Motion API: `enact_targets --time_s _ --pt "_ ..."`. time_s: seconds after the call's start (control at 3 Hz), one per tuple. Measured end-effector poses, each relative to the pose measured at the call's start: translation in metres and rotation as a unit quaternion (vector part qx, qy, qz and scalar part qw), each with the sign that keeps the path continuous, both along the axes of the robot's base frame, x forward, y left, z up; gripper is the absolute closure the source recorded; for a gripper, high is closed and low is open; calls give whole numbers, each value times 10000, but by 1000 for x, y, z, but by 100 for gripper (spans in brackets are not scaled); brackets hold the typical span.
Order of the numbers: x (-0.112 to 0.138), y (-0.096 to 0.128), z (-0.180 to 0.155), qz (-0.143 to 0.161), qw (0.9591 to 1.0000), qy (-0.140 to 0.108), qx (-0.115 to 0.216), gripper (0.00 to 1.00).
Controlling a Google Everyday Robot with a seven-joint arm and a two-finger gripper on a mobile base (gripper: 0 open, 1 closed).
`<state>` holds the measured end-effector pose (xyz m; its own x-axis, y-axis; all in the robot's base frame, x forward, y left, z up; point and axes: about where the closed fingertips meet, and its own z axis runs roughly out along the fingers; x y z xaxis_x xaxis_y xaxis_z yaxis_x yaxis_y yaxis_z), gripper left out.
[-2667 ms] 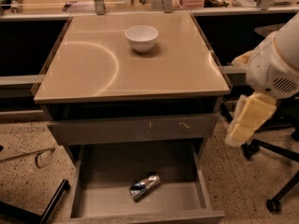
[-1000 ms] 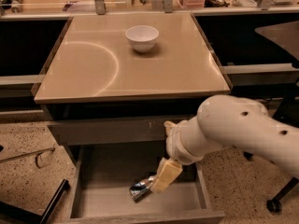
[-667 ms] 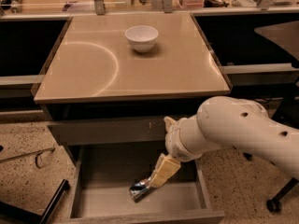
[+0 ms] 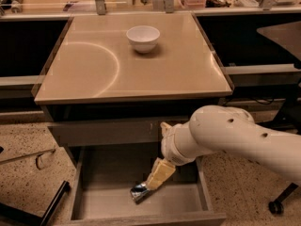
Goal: Pick redbull can from middle drawer and place on counter
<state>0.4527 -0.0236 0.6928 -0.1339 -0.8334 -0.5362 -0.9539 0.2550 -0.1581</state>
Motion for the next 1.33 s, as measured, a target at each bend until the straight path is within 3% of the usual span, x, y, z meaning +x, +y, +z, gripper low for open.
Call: enact_targets --time_s 0.67,1.0,1.33 --pt "16 1 -87 -311 9984 438 196 0" --pt "4 1 -116 -403 9970 614 261 0" --pt "5 2 -116 -389 9971 598 257 0"
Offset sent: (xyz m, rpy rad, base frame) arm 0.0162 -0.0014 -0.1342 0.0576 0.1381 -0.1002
